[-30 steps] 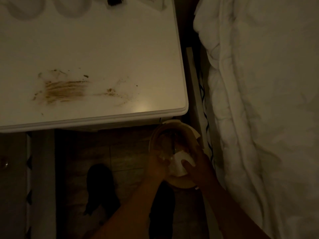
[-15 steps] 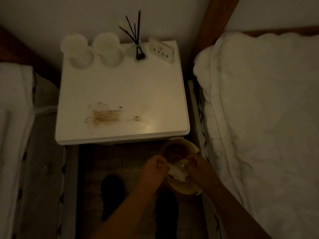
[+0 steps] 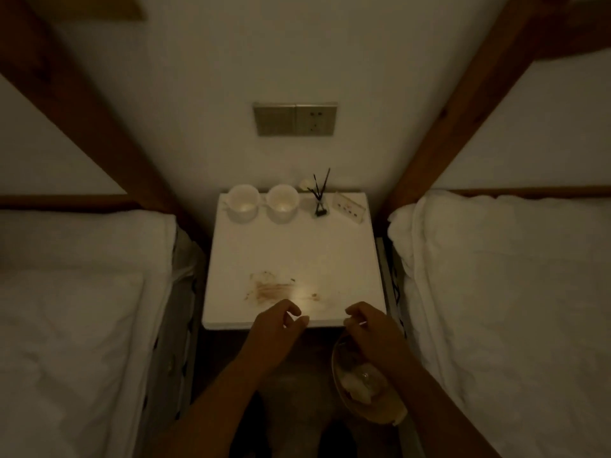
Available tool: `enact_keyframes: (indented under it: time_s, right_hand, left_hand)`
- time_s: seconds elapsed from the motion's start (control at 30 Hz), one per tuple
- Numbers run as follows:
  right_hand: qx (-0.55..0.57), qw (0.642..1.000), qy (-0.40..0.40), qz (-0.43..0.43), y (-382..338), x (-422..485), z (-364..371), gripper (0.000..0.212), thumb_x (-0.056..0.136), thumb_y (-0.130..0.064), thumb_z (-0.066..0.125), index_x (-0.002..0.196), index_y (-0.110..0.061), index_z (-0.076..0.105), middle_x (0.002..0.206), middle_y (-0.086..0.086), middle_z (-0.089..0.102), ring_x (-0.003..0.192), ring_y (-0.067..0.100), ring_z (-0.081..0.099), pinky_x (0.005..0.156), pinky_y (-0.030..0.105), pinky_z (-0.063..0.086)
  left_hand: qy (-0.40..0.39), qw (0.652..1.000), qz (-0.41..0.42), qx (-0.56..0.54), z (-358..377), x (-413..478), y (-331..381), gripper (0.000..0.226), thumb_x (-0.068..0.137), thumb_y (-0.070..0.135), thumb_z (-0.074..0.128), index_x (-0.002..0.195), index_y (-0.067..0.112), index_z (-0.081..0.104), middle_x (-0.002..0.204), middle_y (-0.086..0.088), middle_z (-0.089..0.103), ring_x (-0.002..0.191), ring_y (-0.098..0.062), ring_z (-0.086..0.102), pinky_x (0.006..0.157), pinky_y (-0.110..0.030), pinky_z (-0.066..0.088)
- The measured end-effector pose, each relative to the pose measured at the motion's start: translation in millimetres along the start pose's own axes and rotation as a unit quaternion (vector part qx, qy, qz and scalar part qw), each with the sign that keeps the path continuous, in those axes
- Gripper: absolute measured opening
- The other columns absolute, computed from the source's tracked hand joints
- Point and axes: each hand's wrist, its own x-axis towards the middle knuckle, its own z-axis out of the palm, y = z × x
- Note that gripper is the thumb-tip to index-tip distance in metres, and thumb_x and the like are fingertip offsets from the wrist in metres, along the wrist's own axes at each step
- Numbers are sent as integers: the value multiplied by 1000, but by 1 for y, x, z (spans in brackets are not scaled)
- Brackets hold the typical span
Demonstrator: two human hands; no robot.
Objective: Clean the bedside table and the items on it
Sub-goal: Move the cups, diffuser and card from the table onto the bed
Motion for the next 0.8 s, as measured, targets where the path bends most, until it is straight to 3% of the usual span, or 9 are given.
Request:
enact_keyframes:
  time_s: [0.1, 0.23, 0.37, 0.5, 0.7, 0.8]
  right_hand:
    - [-27, 999, -1, -20, -43, 1, 3, 23, 94, -30, 55, 116, -22, 58, 98, -7, 60, 82, 3, 57, 60, 13, 40]
    - [-55, 998, -14, -40, -92, 0, 7, 26, 93, -30, 56, 117, -22, 58, 101, -2, 65, 81, 9, 61, 61, 17, 45]
    - [-85, 995, 6, -56, -130, 0, 10, 33, 88, -35, 62, 120, -27, 55, 98, -4, 66, 79, 11, 62, 61, 20, 43]
    - [-93, 993, 29, -71, -147, 19, 20, 48, 84, -43, 64, 128, -30, 47, 100, -7, 61, 79, 7, 61, 68, 24, 46]
    - [-54, 995, 52, -73, -144, 85, 41, 69, 81, -46, 66, 139, -30, 34, 130, 0, 50, 113, 12, 50, 86, 26, 39]
    - [-36, 994, 63, -78, -139, 132, 53, 77, 81, -43, 68, 144, -27, 27, 143, 4, 37, 127, 19, 44, 94, 28, 38]
  left_hand:
    - [11, 1000, 8, 0, -42, -2, -2, 17, 85, 47, 64, 95, 35, 56, 78, 9, 63, 69, -4, 61, 57, -14, 41]
    - [34, 999, 21, 5, -93, -7, -3, 20, 84, 45, 66, 97, 33, 56, 71, 12, 59, 62, -1, 58, 51, -10, 36]
    - [43, 998, 35, 7, -138, -14, 1, 24, 81, 45, 69, 95, 34, 53, 72, 11, 59, 66, -5, 59, 56, -19, 43]
    - [46, 998, 44, 21, -164, -3, -2, 45, 79, 52, 69, 114, 33, 48, 89, 12, 59, 77, -4, 59, 65, -23, 49]
    - [26, 996, 3, -85, -184, 60, -17, 63, 78, 41, 75, 131, 27, 43, 113, 2, 55, 92, -18, 62, 86, -43, 55]
    - [50, 995, -1, -83, -182, 101, -31, 74, 76, 42, 77, 137, 29, 37, 126, 4, 49, 105, -15, 56, 86, -37, 51]
